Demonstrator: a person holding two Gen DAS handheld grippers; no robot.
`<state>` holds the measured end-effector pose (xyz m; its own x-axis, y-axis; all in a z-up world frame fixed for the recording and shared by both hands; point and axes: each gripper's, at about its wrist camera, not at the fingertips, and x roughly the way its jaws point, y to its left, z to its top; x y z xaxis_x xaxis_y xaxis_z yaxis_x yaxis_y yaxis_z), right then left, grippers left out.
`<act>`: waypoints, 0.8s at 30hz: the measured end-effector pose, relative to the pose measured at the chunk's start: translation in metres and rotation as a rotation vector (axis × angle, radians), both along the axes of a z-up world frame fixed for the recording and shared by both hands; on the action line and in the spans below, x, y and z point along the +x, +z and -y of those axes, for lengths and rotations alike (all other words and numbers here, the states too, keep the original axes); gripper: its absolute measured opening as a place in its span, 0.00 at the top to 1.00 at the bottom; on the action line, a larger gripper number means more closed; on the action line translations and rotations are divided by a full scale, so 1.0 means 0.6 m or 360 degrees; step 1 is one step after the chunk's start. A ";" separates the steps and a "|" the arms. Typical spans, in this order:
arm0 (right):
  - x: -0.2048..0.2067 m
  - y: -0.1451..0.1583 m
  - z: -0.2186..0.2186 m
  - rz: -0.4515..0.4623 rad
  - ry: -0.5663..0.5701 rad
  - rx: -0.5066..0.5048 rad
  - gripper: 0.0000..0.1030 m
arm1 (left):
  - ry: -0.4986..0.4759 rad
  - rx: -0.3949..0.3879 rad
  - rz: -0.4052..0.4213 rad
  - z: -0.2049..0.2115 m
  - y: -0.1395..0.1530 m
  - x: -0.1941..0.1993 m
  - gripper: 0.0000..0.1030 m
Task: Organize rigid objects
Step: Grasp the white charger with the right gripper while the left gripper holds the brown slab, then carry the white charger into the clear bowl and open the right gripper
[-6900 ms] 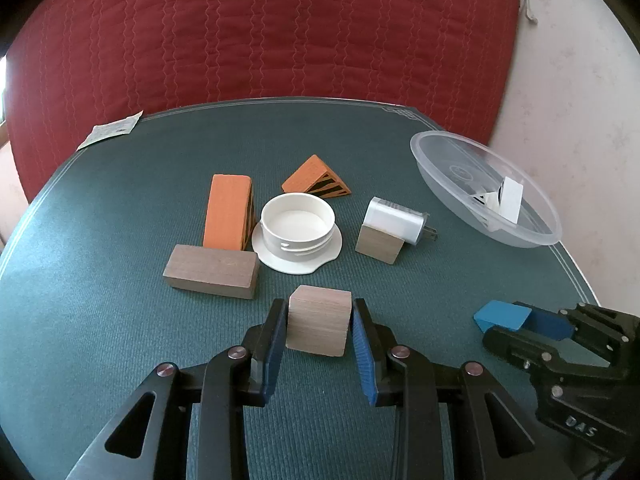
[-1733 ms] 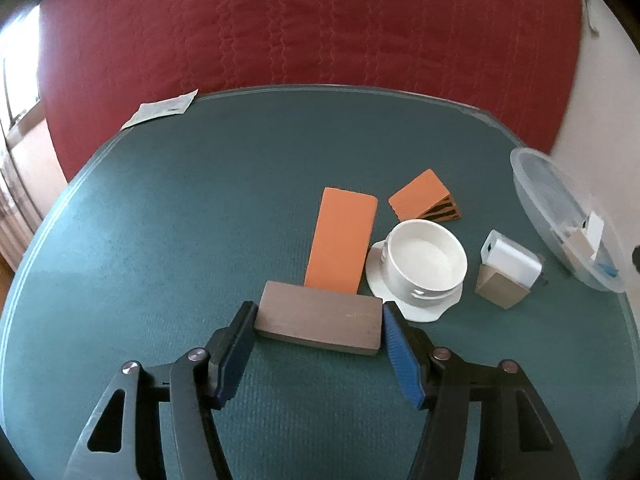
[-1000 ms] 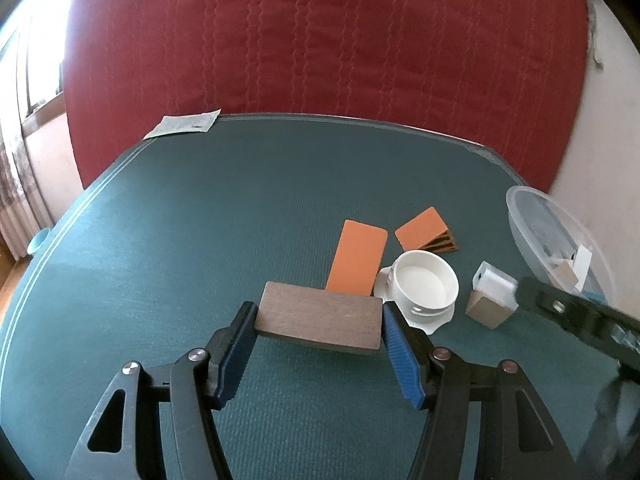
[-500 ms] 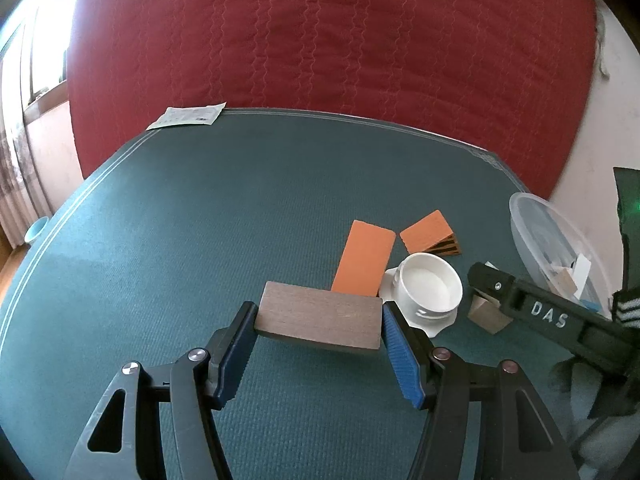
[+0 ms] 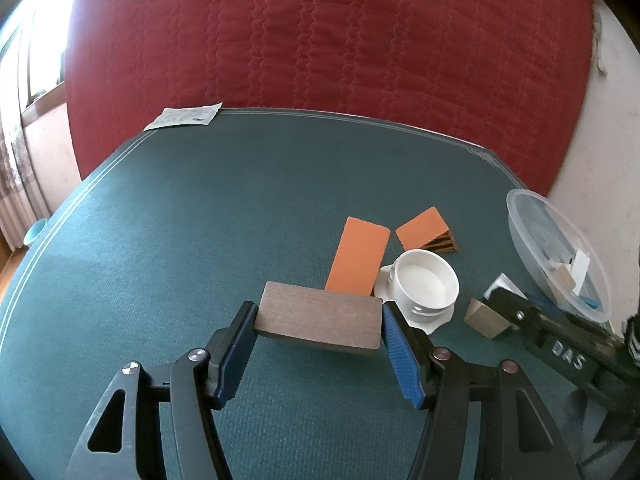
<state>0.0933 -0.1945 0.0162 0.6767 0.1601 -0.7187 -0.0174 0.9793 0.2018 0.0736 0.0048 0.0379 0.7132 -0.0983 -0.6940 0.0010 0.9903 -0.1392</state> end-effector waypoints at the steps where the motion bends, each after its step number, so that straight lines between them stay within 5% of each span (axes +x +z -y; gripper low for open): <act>1: -0.003 0.000 0.001 0.0002 0.0003 0.0001 0.57 | 0.0001 0.0001 0.0001 0.001 0.000 0.000 0.37; 13: -0.085 0.022 0.037 0.0062 -0.0008 0.0091 0.58 | -0.0009 -0.0002 0.0017 0.004 0.001 -0.002 0.37; 24: -0.120 0.064 0.108 0.0195 -0.0206 0.0060 0.58 | -0.0092 -0.0053 0.0084 0.021 0.012 -0.015 0.37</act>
